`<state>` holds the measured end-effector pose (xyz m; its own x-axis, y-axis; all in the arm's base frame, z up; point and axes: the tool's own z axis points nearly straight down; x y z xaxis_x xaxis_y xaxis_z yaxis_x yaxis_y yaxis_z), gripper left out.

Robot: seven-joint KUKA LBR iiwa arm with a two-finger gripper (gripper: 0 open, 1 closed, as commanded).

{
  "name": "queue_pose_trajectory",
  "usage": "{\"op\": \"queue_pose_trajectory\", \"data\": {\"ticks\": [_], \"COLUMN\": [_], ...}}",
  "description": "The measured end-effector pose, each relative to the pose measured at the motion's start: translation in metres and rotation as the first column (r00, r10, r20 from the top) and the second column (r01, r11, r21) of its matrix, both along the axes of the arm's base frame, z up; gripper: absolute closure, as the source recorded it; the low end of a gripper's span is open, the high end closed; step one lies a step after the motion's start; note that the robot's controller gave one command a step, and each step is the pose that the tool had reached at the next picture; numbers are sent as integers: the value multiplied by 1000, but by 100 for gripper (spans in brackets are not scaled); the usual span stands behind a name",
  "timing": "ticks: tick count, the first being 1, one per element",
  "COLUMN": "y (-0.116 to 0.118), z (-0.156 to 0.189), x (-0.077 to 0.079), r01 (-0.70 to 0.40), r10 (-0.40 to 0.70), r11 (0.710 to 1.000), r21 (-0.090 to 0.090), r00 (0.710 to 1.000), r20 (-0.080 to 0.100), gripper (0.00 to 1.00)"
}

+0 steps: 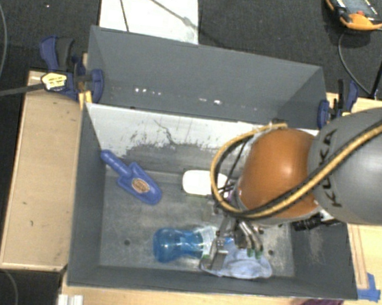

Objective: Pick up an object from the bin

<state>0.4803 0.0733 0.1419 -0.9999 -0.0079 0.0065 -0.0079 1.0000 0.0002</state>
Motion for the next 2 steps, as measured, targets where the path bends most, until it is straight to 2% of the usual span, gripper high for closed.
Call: {"op": "queue_pose_trajectory", "data": {"ticks": [1, 2], "y": [0, 21], "z": [4, -18], "x": [2, 12], "r01": [3, -85], "r10": [-3, 85], "r11": [1000, 996], "r21": [1, -1], "r00": [1000, 996], "r20": [8, 13], "gripper": [0, 0]}}
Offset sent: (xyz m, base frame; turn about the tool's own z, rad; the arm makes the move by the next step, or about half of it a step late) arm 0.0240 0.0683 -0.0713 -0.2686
